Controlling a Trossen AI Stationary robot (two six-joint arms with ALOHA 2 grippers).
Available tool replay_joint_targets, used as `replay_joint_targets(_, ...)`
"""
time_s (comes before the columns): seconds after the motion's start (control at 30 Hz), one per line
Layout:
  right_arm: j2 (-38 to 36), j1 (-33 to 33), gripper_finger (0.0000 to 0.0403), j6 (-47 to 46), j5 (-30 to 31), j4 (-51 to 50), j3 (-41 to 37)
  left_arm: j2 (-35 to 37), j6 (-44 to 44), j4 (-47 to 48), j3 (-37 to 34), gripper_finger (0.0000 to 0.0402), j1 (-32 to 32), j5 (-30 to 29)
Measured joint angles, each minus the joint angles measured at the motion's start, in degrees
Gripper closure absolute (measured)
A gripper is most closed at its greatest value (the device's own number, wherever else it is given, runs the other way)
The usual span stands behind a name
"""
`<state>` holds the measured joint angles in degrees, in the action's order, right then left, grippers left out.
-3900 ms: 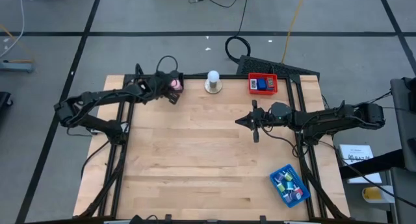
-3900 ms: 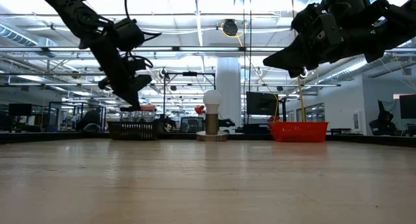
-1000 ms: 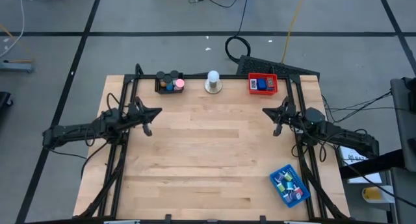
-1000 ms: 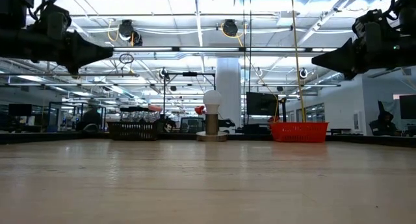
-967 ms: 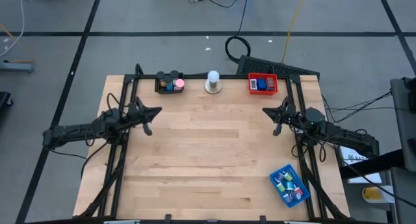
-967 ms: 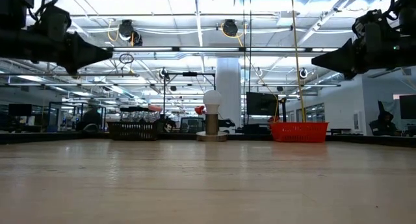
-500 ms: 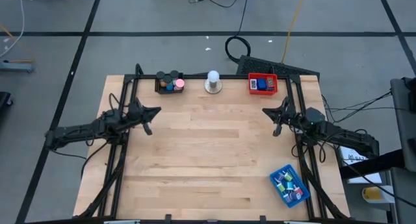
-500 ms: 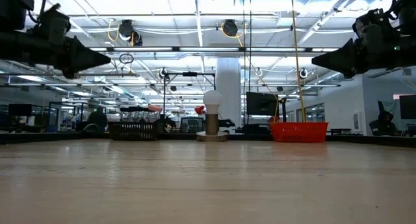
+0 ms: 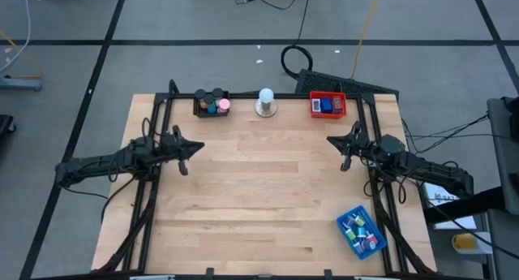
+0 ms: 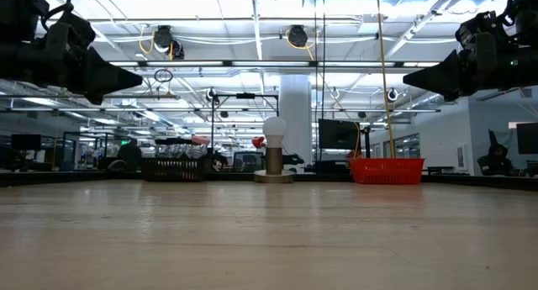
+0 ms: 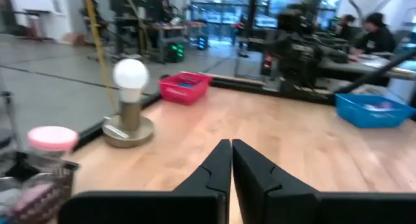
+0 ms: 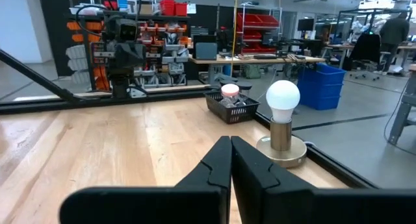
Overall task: Pick & Place Office items
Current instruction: Return to Home Position
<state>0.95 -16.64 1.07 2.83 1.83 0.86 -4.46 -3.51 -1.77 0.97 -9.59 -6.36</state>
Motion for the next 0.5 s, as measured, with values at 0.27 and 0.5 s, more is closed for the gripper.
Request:
replay_joint_targets(0.27, 0.0, 0.0, 0.0403, -0.1, 0.1, 0.1, 0.0, -0.8, 0.2, -0.4, -0.1, 0.0351, 0.0, 1.7)
replay_joint_targets(0.5, 0.0, 0.0, 0.0403, 0.0, 0.1, 0.1, 0.0, -0.8, 0.2, -1.2, -0.1, 0.035, 0.0, 1.7)
